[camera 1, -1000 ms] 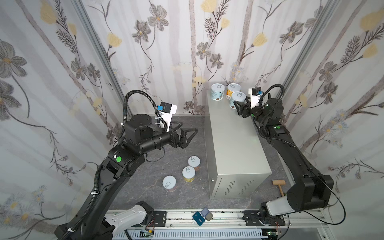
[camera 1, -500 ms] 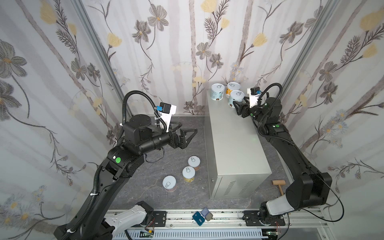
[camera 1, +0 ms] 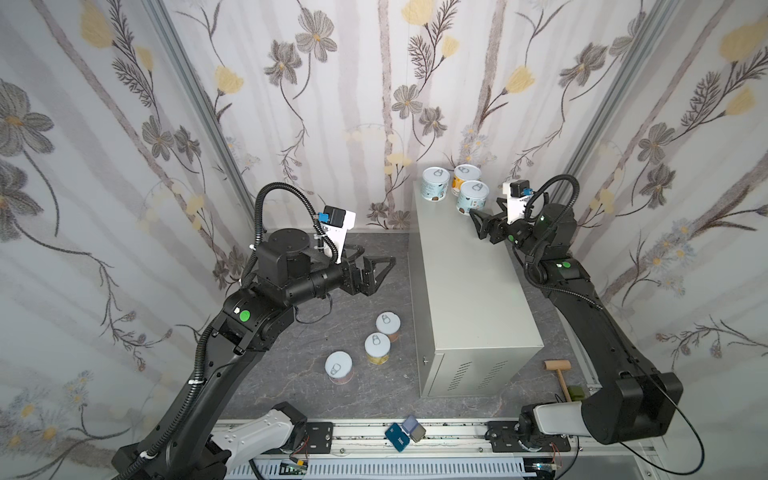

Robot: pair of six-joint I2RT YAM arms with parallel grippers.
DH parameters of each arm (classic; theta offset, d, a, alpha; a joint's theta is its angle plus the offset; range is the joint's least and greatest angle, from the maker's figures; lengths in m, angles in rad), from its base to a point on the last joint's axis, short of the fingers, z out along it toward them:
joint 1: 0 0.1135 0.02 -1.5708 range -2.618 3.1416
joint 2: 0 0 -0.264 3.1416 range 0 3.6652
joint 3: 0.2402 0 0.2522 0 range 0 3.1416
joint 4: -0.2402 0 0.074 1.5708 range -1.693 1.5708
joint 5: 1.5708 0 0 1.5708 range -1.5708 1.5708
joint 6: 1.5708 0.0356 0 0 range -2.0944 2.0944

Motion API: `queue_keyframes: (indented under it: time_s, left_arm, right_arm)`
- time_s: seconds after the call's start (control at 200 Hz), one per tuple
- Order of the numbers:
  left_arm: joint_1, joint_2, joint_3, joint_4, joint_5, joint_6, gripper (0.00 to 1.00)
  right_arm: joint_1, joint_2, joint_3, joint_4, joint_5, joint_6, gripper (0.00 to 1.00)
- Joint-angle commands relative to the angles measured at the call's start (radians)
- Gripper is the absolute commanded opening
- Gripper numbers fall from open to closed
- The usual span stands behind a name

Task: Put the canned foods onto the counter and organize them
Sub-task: 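Open the right gripper off the pale blue can and draw it back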

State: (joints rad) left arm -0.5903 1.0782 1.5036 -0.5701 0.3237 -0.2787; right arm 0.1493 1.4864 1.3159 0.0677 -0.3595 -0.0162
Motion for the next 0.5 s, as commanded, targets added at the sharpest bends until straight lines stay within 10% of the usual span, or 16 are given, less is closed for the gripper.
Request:
queue_keyframes:
  time_s: [0.0, 0.495]
  left_arm:
    - [0.0, -0.004, -0.029, -0.049, -0.152, -0.018, 1.0]
    - [-0.081, 0.025, -0.43, -0.128, -0.283, -0.163, 1.0]
  right_arm:
    - [0.001, -0.072, -0.018, -0.05, 0.03, 0.047, 0.97]
    - [0.019, -0.375, -0.068, -0.302, 0.089, 0.089, 1.0]
